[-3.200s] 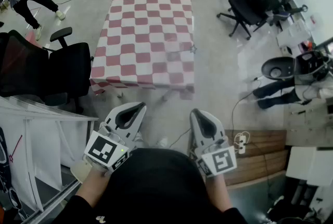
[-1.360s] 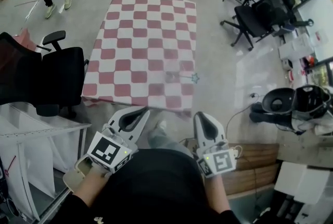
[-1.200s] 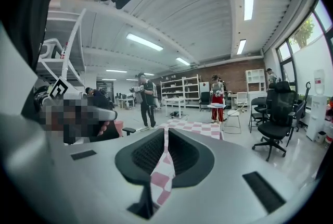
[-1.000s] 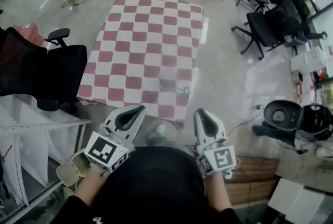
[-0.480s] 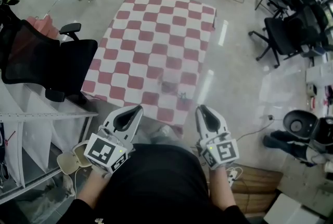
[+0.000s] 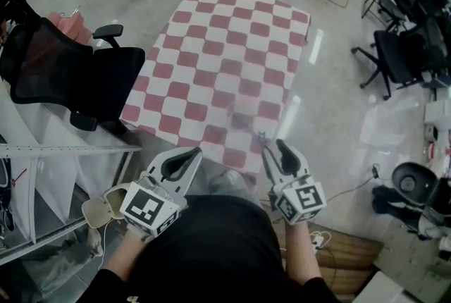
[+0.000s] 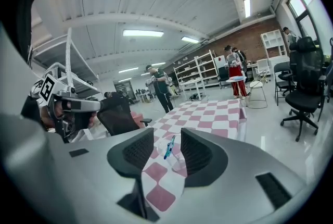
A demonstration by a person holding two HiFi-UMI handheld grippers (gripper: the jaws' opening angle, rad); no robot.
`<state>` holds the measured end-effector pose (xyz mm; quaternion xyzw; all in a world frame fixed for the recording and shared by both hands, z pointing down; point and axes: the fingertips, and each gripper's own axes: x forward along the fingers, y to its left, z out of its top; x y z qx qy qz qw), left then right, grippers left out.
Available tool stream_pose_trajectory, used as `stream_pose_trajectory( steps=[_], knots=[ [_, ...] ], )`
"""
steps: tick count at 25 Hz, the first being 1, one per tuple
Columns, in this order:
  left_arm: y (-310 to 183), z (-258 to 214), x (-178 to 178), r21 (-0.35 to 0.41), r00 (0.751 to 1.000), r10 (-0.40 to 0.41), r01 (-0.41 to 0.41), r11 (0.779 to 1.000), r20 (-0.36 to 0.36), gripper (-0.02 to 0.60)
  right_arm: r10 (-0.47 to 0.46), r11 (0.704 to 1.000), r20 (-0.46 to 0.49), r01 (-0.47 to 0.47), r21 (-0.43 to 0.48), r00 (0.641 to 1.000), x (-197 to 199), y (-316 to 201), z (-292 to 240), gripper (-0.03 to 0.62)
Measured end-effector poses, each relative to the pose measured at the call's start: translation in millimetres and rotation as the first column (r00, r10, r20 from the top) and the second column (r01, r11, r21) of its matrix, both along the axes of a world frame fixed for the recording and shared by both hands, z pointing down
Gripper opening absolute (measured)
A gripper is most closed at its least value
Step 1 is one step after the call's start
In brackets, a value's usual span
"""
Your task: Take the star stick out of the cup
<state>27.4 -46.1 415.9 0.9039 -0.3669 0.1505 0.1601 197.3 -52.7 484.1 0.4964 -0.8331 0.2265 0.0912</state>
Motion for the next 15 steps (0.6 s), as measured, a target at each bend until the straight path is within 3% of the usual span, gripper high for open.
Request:
stream_pose_trajectory(
  steps=[11, 15],
  knots=[
    [-5, 13, -36, -0.040, 0.999, -0.031, 0.032, 0.999, 0.045, 0.040, 0.029, 0.997, 0.003, -0.029, -0.074, 1.000, -19, -22, 42, 0.164],
    [-6, 16, -46, -0.051, 0.998, -0.041, 0.044, 0.998, 0.052, 0.040, 0.057, 0.994, 0.025, -0.055, -0.099, 0.998, -22, -27, 46, 0.124]
  ],
)
